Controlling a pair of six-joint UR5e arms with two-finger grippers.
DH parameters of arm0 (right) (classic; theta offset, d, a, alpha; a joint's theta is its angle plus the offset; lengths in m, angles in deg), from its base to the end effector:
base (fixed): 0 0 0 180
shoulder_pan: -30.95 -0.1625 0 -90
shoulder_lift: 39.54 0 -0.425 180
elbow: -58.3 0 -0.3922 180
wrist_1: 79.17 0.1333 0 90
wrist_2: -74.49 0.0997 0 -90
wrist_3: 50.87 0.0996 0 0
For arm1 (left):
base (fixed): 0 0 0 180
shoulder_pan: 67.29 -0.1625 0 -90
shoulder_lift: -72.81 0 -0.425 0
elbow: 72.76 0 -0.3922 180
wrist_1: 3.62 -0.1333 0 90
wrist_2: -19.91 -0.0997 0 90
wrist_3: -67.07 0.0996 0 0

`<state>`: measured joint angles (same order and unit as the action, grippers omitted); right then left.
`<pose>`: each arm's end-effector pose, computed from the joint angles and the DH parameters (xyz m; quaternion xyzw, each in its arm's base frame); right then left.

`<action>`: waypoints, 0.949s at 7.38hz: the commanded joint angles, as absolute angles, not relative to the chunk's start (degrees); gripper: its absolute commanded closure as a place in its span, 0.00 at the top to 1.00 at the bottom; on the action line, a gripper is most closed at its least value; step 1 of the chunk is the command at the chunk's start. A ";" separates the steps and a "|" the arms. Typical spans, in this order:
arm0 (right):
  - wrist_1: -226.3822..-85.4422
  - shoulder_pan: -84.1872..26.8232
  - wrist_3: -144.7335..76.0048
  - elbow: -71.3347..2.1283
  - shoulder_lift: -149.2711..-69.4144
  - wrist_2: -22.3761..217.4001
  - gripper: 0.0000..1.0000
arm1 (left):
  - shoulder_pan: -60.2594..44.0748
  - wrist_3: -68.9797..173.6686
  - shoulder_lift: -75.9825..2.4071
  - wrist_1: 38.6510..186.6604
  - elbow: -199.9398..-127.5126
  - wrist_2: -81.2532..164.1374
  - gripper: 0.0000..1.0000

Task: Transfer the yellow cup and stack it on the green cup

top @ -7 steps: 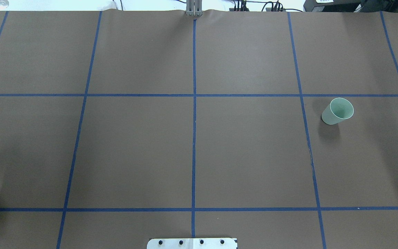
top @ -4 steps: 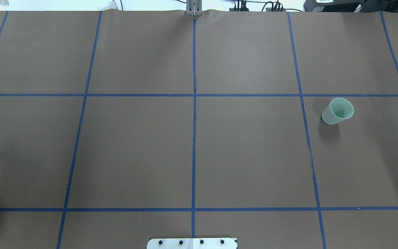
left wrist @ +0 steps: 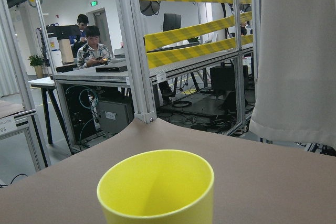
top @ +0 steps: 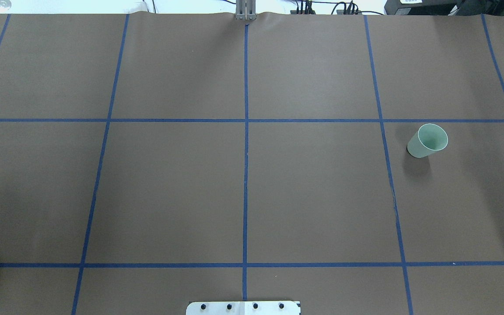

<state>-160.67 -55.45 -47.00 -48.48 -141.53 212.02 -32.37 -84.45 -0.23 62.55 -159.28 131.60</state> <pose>0.0337 -0.4180 0.5880 0.0796 -0.4063 -0.0445 0.9092 0.1500 -0.2224 0.8418 -0.0845 -0.4002 -0.7256 0.5533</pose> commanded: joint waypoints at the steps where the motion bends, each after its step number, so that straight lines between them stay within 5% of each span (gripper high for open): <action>1: -160.55 -55.45 -47.00 -48.48 -141.75 212.04 1.00 | -32.48 -84.45 -0.23 62.56 -157.92 131.79 1.00; 7: -160.55 -55.45 -47.00 -48.48 -141.84 212.92 1.00 | -33.18 -83.92 -0.23 63.26 -156.69 134.16 1.00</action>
<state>-160.58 -55.45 -47.00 -48.48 -141.84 212.84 -32.92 -84.10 -0.23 62.89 -156.78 133.36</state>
